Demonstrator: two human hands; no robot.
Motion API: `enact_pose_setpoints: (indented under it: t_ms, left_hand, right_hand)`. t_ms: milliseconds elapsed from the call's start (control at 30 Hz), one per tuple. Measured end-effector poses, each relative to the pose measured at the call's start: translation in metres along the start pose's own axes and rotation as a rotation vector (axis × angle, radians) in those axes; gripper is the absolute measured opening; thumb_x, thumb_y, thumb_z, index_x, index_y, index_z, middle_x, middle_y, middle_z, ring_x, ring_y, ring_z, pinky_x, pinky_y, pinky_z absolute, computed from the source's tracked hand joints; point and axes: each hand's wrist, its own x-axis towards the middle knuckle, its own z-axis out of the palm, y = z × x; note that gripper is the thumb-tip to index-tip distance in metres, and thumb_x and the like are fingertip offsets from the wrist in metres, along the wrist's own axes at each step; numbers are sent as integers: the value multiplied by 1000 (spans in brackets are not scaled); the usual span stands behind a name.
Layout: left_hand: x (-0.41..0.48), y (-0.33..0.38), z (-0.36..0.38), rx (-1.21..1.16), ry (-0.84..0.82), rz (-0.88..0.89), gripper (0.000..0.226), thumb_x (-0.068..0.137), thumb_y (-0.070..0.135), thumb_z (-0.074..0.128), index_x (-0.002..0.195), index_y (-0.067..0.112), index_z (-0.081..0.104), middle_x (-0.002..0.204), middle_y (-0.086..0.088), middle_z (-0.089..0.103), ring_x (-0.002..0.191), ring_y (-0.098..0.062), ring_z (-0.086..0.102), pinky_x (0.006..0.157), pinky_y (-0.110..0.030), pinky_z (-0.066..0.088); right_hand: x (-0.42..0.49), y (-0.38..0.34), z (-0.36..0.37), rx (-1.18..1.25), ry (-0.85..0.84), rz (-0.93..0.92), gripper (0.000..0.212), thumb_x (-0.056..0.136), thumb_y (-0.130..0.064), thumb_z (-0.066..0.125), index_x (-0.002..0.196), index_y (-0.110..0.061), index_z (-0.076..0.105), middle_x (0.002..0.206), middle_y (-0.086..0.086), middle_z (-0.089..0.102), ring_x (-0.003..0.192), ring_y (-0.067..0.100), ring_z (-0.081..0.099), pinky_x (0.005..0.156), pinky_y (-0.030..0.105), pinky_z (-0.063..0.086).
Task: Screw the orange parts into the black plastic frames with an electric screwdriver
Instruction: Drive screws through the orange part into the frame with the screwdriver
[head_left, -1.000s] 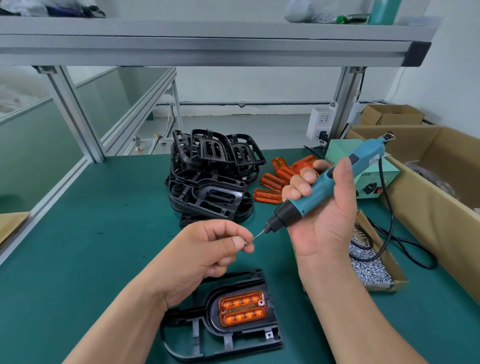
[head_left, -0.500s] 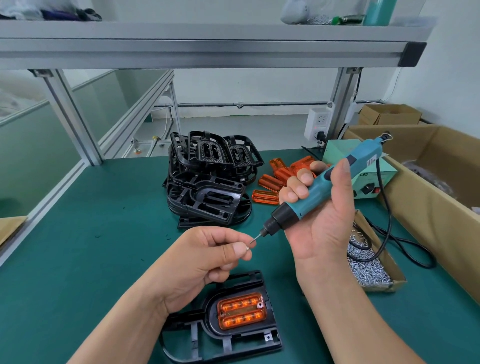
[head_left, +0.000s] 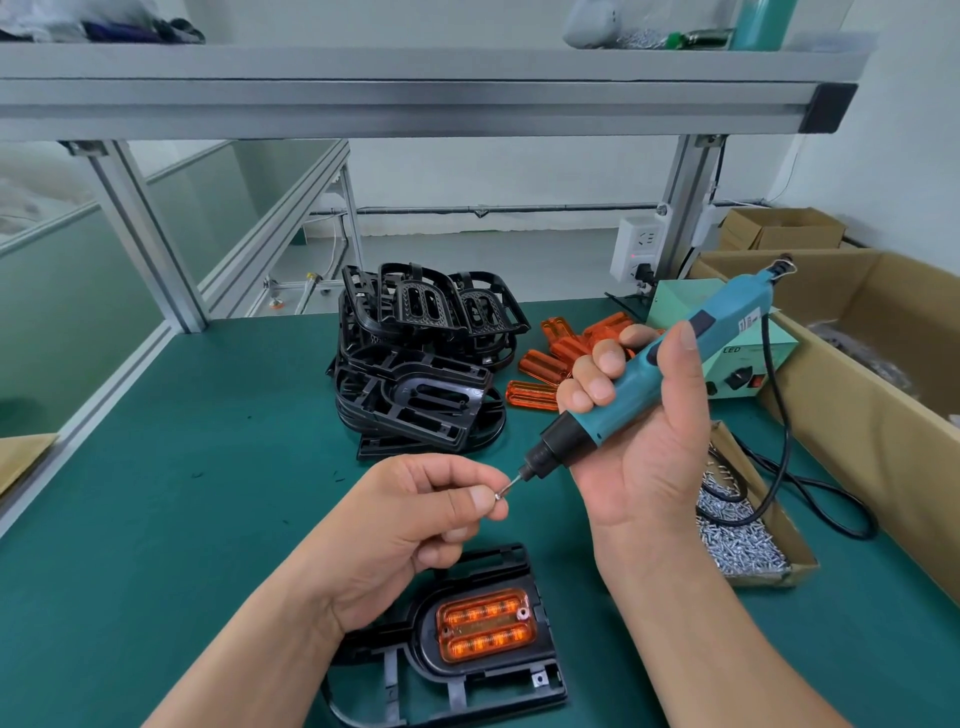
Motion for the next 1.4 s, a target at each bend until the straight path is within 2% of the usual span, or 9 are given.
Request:
enact_pose_setpoints:
  t_ms: [200, 500, 767, 867, 967, 1067, 1200, 1400]
  left_hand:
    - [1, -1, 1, -35, 52, -13, 27, 83, 11, 80, 109, 3, 79, 95, -14, 72, 60, -8, 43, 48, -17, 37]
    - [1, 0, 3, -127, 76, -19, 26, 80, 7, 80, 105, 1, 79, 94, -16, 72, 58, -8, 45, 46, -17, 37]
    - [-1, -1, 4, 65, 128, 25, 34, 71, 20, 88, 103, 8, 81, 95, -20, 72, 60, -9, 45, 50, -19, 36]
    - [-2, 0, 5, 153, 149, 37, 31, 72, 24, 87, 100, 14, 81, 97, -24, 74, 62, -10, 45, 51, -19, 36]
    - [-4, 2, 6, 219, 137, 59, 31, 71, 29, 88, 100, 18, 81, 100, -29, 72, 61, -11, 45, 52, -19, 37]
    - [-4, 4, 8, 283, 127, 73, 29, 72, 32, 87, 98, 22, 81, 87, -13, 72, 60, -10, 44, 51, -18, 37]
    - [-5, 3, 11, 428, 133, 83, 22, 77, 33, 85, 97, 29, 80, 83, 2, 71, 61, -5, 51, 53, -15, 40]
    - [-7, 3, 13, 453, 123, 111, 24, 80, 28, 82, 101, 37, 76, 92, -3, 78, 70, -3, 64, 57, -11, 45]
  right_hand:
    - [-2, -1, 3, -61, -72, -25, 41, 85, -47, 83, 97, -17, 59, 80, 0, 53, 62, 12, 50, 61, 26, 46]
    - [-4, -2, 4, -107, -90, -47, 43, 84, -46, 85, 96, -16, 57, 81, 2, 53, 64, 14, 51, 64, 28, 48]
    - [-8, 3, 6, -146, -92, -50, 50, 83, -57, 84, 96, -18, 56, 80, 2, 53, 64, 14, 51, 63, 29, 46]
    - [-8, 4, 7, -158, -33, -34, 55, 78, -61, 86, 92, -18, 55, 75, 0, 51, 61, 13, 49, 59, 27, 45]
    - [-6, 3, 4, -114, 58, -8, 47, 85, -60, 79, 91, -19, 56, 72, -1, 49, 60, 13, 48, 57, 26, 45]
    - [-5, 5, 1, -87, 152, 18, 38, 98, -55, 66, 91, -18, 58, 71, -1, 49, 61, 15, 49, 58, 27, 46]
    - [-5, 11, 0, -122, 221, 47, 38, 97, -56, 67, 93, -19, 59, 75, 2, 50, 58, 16, 49, 55, 28, 46]
    - [-7, 14, -1, -202, 291, 69, 40, 96, -59, 72, 99, -20, 61, 76, 2, 54, 57, 19, 52, 54, 31, 49]
